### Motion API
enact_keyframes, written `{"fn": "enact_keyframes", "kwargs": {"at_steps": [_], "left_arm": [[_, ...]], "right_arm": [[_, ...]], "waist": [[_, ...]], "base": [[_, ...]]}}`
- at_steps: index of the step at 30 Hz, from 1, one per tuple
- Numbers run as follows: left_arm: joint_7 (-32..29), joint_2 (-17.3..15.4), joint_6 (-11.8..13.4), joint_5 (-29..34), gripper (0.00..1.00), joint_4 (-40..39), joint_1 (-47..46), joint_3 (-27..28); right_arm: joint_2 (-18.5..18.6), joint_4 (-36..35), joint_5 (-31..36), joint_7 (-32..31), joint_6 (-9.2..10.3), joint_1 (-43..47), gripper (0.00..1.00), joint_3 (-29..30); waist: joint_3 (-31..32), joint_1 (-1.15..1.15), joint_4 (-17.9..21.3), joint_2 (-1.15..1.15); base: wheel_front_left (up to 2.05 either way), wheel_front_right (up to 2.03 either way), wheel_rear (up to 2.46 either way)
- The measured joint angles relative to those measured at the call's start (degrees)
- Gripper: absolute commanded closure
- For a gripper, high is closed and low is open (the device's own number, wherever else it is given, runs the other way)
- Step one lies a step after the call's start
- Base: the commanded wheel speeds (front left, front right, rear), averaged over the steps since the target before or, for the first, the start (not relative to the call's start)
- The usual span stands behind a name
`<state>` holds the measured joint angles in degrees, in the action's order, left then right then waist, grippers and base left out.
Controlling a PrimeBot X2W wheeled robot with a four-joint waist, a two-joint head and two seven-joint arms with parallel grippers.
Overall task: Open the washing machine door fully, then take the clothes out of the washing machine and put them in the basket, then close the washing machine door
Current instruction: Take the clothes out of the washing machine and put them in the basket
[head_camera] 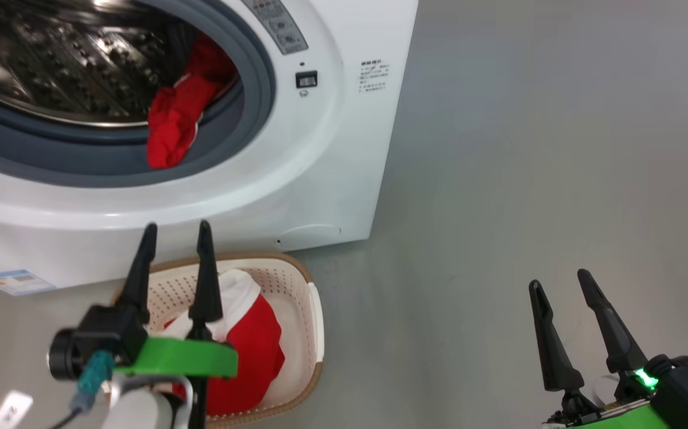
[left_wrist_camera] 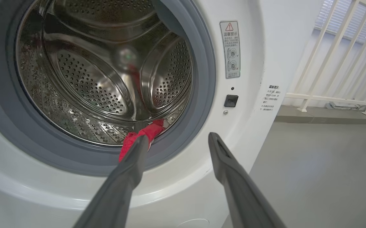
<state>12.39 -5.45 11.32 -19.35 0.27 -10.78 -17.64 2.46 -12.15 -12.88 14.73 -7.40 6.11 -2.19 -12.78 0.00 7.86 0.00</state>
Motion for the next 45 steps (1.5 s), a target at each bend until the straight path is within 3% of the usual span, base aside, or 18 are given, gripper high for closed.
{"fn": "enact_keyframes", "kwargs": {"at_steps": [8,23,45], "left_arm": [[-1.2,-2.1,-2.1,0.0,0.00,7.9,-10.8,1.5],[-1.3,-4.3,-6.6,-0.7,0.00,30.2,-32.0,3.6],[-1.7,-6.5,-9.6,0.6,0.00,60.0,-52.4,2.0]], "right_arm": [[0.0,-0.3,-0.3,0.0,0.00,-2.0,0.00,-0.1],[0.0,-0.5,-0.4,0.0,0.00,-6.2,0.00,-1.2],[0.0,-0.6,-0.9,0.0,0.00,-8.9,0.00,-2.9]], "waist": [[-5.0,0.00,0.6,0.00],[-13.7,0.00,2.2,0.00],[-19.9,0.00,6.0,0.00]], "base": [[0.00,0.00,0.00],[0.00,0.00,0.00],[0.00,0.00,0.00]]}}
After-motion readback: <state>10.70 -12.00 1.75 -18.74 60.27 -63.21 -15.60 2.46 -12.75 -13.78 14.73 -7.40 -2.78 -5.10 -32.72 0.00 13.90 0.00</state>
